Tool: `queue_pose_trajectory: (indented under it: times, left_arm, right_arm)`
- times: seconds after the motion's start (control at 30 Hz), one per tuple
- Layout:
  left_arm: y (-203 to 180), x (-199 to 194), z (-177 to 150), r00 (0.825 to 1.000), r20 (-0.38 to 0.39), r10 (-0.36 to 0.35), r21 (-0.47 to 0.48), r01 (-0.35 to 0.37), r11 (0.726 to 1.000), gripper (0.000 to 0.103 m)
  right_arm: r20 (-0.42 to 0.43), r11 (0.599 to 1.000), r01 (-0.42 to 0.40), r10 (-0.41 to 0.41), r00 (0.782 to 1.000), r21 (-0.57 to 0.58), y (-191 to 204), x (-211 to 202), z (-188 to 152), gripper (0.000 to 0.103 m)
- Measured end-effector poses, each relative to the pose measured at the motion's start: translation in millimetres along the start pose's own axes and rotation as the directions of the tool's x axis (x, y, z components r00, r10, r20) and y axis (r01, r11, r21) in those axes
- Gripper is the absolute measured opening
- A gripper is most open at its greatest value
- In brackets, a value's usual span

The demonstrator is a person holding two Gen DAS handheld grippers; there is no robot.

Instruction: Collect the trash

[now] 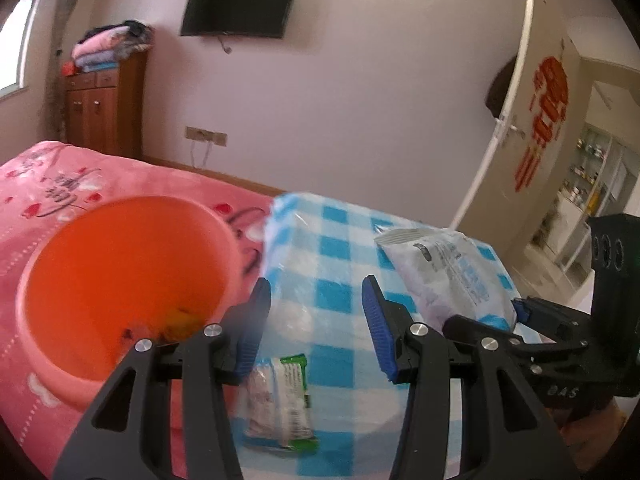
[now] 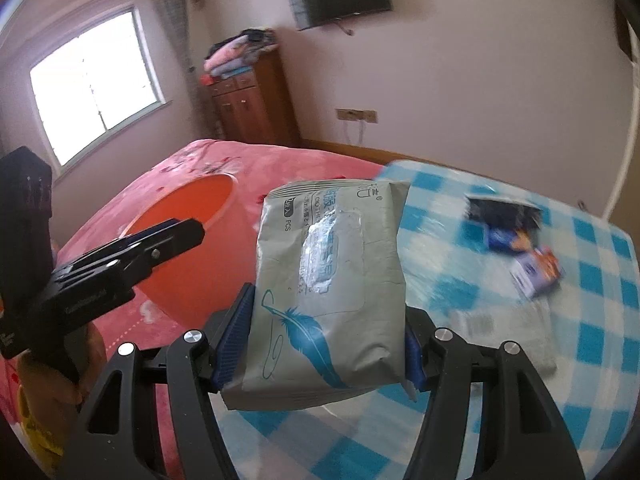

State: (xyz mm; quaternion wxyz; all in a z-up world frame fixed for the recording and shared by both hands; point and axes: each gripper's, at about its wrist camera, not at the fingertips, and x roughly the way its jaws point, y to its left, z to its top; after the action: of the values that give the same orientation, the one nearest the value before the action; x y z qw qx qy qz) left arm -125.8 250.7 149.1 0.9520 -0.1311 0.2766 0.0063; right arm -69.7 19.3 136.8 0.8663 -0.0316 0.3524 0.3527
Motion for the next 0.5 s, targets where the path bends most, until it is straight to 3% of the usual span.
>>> queue_pose_trajectory:
  times: [0.17, 0.27, 0.5]
  left_arm:
    - [20, -6, -17, 1.000, -0.017, -0.011, -0.039, 0.010, 0.999, 0.049]
    - [19, -3, -36, 0.997, -0.047, -0.055, -0.046, 0.053, 0.998, 0.049]
    - [1, 22, -92, 0.983, -0.180, -0.029, 0.038, 0.036, 0.999, 0.058]
  right_arm:
    - [-0.008, 1.000, -0.015, 0.015, 1.000, 0.004, 5, 9, 1, 0.064]
    - [-0.033, 0.999, -0.013, 0.014, 0.999, 0.033, -3, 15, -9, 0.064]
    - [-0.062, 0.995, 0.008, -0.002, 0.998, 0.100, -33, 15, -38, 0.064]
